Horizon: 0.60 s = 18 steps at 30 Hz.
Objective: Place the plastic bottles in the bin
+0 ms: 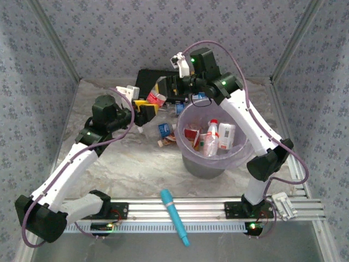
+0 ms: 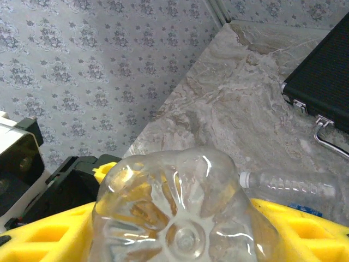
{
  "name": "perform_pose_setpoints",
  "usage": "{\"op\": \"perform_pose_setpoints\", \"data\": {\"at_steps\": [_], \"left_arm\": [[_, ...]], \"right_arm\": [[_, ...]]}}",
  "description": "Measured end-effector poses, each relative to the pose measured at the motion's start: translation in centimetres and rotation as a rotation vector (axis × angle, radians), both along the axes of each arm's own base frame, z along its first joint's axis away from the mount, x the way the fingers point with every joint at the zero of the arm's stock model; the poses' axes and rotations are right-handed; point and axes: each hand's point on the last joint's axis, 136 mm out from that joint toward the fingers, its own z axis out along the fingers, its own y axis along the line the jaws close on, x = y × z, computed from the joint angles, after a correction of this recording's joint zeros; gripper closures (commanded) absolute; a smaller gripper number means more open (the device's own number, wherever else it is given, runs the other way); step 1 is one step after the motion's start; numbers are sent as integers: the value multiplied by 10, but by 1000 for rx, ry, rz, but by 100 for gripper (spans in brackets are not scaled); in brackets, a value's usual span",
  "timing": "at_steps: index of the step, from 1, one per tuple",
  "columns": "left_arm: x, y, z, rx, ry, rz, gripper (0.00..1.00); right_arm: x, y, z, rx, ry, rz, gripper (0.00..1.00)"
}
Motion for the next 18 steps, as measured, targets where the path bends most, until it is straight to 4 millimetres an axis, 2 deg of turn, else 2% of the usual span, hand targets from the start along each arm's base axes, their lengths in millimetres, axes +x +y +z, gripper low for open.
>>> {"op": "perform_pose_setpoints", "data": {"at_steps": [2,4,10,13,15,18], "left_arm": [[-1,-1,0,-2,3,-2,11],[-2,1,0,1,4,5,7],[-16,17,5,17,-4,55,7],[-20,27,-2,47,17,95,8],[-17,32,-14,79,52,129,8],[-6,38,-44,151,141,186,9]], "right_arm": [[0,0,6,9,-11,2,41],[0,0,15,21,-29,2,43],[5,-16,42,44,-98,-20,47],[7,-38,46,24,-109,-52,48],[6,-58,53,12,-120,-87,49],[-7,-95,70,-1,-150,-149,51]]}}
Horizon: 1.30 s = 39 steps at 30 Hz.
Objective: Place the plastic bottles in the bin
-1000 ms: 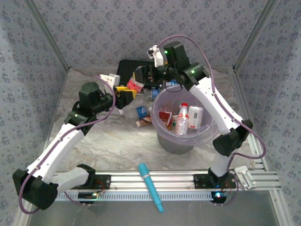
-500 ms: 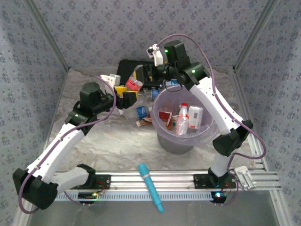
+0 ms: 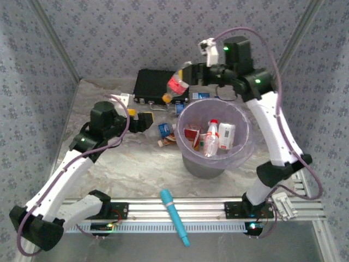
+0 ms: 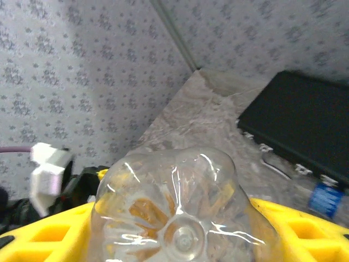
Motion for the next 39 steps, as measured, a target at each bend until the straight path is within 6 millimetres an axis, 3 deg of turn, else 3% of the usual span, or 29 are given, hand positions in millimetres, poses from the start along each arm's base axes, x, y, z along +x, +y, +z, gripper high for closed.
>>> {"op": "perform_pose_setpoints", "data": {"at_steps": [3,6,8,11,18,21,28,39], "left_arm": [[13,2,-38,67,110,50,10],[23,4,-73,125,204,82,10],[27,5,-91,155,247,103,10],[33,8,-106,188,280,129,10],[36,10,-119,226,301,149,11],[34,10,-124,233,310,150,11],[28,11,-135,244,338,148,12],[26,5,-141,249,356,140,13]], "right_arm": [[-23,-41,17,-11,-37,-72,51],[-51,-73,21,-30,-52,-132,52],[-64,-87,13,-56,-36,-158,52],[-73,-97,-16,-116,41,-179,53],[-62,-97,-109,-284,300,-158,55],[-68,-90,-145,-348,398,-117,55],[-83,-79,-190,-400,516,-50,55],[-82,-63,-236,-389,622,16,55]]}}
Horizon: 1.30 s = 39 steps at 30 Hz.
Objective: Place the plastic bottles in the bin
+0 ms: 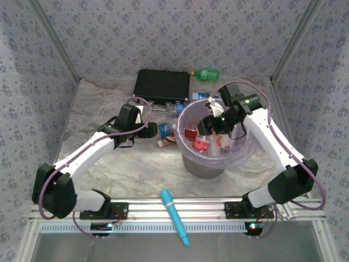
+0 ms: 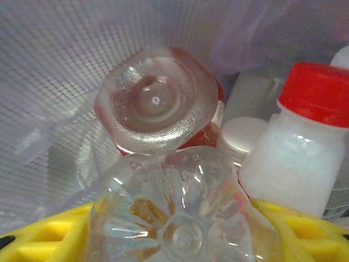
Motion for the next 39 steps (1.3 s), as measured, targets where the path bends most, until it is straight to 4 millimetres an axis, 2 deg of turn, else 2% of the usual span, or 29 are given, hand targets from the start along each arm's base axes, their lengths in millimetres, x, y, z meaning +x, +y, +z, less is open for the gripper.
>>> {"op": "perform_pose_setpoints", "data": {"at_steps": [4,11,15,20,29,32,39], "left_arm": [[0,-2,-2,4,3,-3,13],[-1,-4,-11,19,27,-10,13],[0,-3,-15,30,33,-13,12],[5,-1,-20,72,32,-31,10],[56,13,-16,158,-7,-43,9],[72,16,-24,198,-11,-76,9],[100,6,-50,260,12,-222,8]], "right_arm": [[2,2,-5,9,2,3,51],[3,3,-4,11,-4,4,30],[8,1,7,2,-39,-6,20],[10,-5,29,-19,-107,-21,17],[-7,-30,67,-53,-214,-70,17],[-11,-41,78,-60,-259,-101,17],[-25,-59,120,26,-424,-189,18]]}}
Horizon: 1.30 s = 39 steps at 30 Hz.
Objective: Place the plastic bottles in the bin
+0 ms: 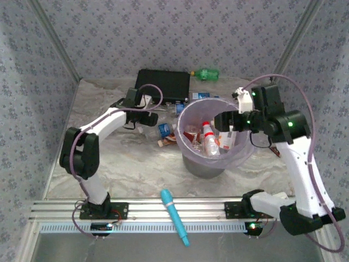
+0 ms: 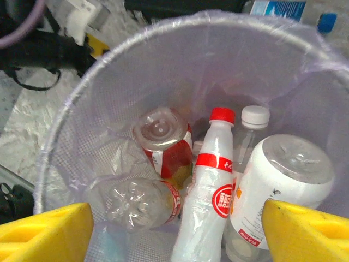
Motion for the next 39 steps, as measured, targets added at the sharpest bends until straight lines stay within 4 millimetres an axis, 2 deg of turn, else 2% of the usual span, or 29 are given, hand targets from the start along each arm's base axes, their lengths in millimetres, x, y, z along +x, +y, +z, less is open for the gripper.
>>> {"op": "perform_pose_setpoints", "data": {"at_steps": [3,9,14,20,23,28,33,39], "left_arm": [[6,-6,-10,13,27,-54,8],[15,-11,-26,45,58,-105,8],[20,-11,-39,63,82,-119,9],[25,2,-55,70,123,-85,16],[28,13,-56,61,132,-48,18],[32,27,-56,48,142,4,26],[32,27,-56,36,150,24,43],[32,27,-55,23,153,49,49]], "right_arm": [[-1,-4,6,18,-23,-21,18],[3,-8,-7,13,17,-41,18],[4,-10,-8,17,22,-50,18],[5,-12,-10,18,27,-59,18],[7,-13,-10,19,23,-63,18],[9,-14,-8,22,14,-68,19],[10,-13,-7,27,7,-66,19],[10,-13,-7,30,8,-64,19]]}}
